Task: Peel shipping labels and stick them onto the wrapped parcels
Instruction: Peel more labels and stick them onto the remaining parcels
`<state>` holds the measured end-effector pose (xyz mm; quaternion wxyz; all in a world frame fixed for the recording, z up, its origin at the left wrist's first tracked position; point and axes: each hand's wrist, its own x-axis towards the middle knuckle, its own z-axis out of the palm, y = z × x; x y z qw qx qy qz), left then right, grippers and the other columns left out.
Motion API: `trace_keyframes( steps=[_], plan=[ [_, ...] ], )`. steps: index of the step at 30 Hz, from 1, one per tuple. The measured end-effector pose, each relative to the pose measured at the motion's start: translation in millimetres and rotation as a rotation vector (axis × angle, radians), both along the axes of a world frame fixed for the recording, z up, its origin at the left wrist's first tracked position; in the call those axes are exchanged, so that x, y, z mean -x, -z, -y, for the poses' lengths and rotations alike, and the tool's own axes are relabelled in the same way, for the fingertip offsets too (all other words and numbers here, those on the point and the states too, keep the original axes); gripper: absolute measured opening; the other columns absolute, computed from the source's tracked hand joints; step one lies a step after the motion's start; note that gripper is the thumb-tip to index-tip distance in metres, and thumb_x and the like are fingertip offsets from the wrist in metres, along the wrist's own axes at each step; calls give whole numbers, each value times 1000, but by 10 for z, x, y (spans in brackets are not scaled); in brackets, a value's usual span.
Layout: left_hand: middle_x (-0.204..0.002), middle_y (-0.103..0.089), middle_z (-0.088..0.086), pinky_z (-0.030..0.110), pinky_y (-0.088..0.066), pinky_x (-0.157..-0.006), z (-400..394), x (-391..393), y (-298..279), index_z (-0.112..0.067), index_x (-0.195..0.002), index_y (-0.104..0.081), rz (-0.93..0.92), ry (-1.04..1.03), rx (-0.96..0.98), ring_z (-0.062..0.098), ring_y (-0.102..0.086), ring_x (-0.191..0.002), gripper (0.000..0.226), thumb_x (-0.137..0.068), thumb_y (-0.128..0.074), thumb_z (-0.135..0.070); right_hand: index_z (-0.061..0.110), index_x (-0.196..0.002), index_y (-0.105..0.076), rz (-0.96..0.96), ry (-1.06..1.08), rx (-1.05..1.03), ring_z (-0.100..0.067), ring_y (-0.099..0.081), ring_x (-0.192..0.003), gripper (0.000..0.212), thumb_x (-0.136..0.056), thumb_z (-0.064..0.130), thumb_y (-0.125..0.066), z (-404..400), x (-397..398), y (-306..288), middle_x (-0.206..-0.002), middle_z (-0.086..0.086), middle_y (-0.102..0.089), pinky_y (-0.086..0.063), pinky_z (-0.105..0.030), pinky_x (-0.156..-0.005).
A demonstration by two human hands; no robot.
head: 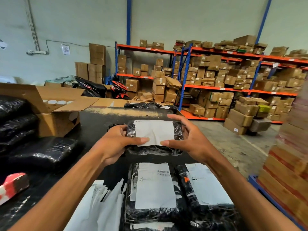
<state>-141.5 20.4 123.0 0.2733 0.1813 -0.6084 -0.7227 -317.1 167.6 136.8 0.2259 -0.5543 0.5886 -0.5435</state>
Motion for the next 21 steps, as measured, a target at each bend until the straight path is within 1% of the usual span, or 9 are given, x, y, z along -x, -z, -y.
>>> trace_keyframes(
  steps=[2, 6, 8, 10, 12, 14, 16, 19, 21],
  plan=[
    [-109, -73, 16, 28, -60, -77, -42, 57, -54, 0, -120, -59, -9, 26, 19, 25, -71, -99, 61, -61, -73, 9, 35, -126, -49, -43, 23, -56, -8, -64, -105, 76, -65, 5, -84, -86, 118, -17, -122, 6, -57, -56, -23, -86],
    [-105, -74, 17, 25, -60, -69, -219, 251, -180, -2, -118, -59, -17, 8, 111, 24, -73, -92, 59, -64, -69, 18, 38, -131, -43, -223, 115, -130, -15, -56, -114, 83, -66, 10, -85, -258, 294, -58, -123, 10, -48, -55, -29, -92],
    [-102, -75, 10, 21, -57, -66, -314, 385, -199, -6, -116, -60, 18, -81, 253, 22, -71, -93, 58, -66, -68, 21, 43, -137, -34, -448, 206, -199, -15, -47, -117, 88, -67, 24, -85, -314, 391, -75, -129, 7, -45, -50, -34, -98],
    [-99, -75, 1, 18, -53, -70, -427, 543, -200, -13, -115, -62, 66, -192, 451, 16, -69, -94, 57, -67, -70, 17, 45, -142, -25, -646, 346, -307, -19, -41, -122, 96, -65, 44, -82, -375, 548, -83, -138, 1, -40, -42, -39, -101],
    [-98, -73, -5, 11, -50, -69, -511, 662, -202, -16, -111, -65, 60, -254, 617, 7, -67, -88, 51, -69, -72, 12, 46, -144, -20, -739, 410, -355, -23, -31, -134, 105, -59, 57, -80, -450, 675, -78, -147, 0, -29, -35, -44, -109],
    [-96, -73, -4, 6, -48, -69, -559, 757, -222, -16, -104, -69, 34, -223, 789, 6, -65, -86, 39, -72, -73, 7, 48, -142, -17, -631, 249, -273, -14, -28, -137, 107, -58, 52, -83, -533, 767, -52, -148, 17, -28, -33, -42, -112],
    [-100, -70, 0, 4, -43, -74, -561, 846, -245, -14, -104, -70, 31, -174, 934, 3, -59, -88, 34, -75, -74, 3, 45, -140, -20, -470, 108, -201, -4, -36, -129, 103, -61, 40, -86, -609, 818, -6, -137, 27, -37, -40, -33, -108],
    [-122, -58, 2, 6, -38, -94, -583, 1026, -179, -11, -112, -67, -4, -167, 1047, -2, -52, -111, 39, -75, -74, 1, 35, -141, -26, -334, 137, -165, -8, -47, -123, 101, -60, 34, -88, -643, 930, 161, -133, 16, -48, -50, -34, -99],
    [-131, -53, 0, 18, -37, -103, -675, 1207, -62, -14, -120, -63, 0, -272, 975, 6, -48, -123, 46, -78, -72, 2, 30, -136, -33, -281, 197, -115, -9, -53, -119, 96, -58, 32, -89, -650, 1000, 336, -130, 12, -55, -52, -30, -95]
  ],
)
